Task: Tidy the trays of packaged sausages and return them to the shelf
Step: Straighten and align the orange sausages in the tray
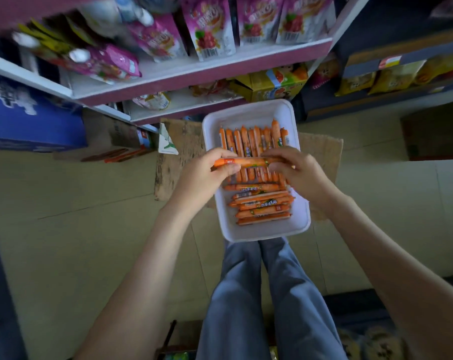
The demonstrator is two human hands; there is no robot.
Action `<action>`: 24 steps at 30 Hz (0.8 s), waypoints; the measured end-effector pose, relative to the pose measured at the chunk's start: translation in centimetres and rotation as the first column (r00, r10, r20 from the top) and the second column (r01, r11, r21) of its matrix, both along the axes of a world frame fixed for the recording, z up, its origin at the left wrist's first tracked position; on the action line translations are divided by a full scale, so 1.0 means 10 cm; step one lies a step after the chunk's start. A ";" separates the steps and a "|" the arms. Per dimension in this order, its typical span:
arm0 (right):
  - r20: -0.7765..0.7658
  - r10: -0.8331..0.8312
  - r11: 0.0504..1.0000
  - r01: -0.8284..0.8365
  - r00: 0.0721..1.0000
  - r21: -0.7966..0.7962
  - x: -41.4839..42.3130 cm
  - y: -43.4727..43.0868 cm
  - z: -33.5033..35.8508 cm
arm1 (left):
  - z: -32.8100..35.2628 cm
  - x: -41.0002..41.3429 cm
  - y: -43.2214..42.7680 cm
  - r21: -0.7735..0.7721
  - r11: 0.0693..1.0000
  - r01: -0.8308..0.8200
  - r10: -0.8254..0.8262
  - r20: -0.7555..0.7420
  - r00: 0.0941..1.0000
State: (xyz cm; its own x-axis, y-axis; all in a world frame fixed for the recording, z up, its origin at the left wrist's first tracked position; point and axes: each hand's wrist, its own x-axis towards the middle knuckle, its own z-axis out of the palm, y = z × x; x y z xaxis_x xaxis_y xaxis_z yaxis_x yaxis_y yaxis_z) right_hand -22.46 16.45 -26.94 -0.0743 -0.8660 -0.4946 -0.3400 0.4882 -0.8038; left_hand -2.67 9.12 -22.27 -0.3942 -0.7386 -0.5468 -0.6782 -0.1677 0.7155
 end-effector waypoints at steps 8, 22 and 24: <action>0.435 -0.306 0.931 0.361 0.847 -0.047 -0.29 0.08 1.61 | 1.39 -0.32 -0.02 0.254 0.904 -0.344 0.428 -0.537 0.728; 0.737 -0.399 0.768 0.638 0.546 -0.057 -0.35 0.05 3.23 | 3.03 -0.95 0.07 0.334 0.872 -0.358 0.474 -0.760 0.445; 0.715 -0.380 0.747 0.650 0.587 -0.137 -0.38 0.05 3.34 | 3.12 -1.01 0.04 0.328 0.873 -0.360 0.471 -0.757 0.453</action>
State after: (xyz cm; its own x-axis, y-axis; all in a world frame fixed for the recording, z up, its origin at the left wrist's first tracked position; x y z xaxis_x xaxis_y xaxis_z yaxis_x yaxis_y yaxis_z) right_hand -26.21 17.00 6.49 -0.3684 -0.8883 -0.2741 0.5054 0.0561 -0.8611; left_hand -12.80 9.51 8.90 -0.3583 -0.8988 -0.2526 0.3371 -0.3768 0.8628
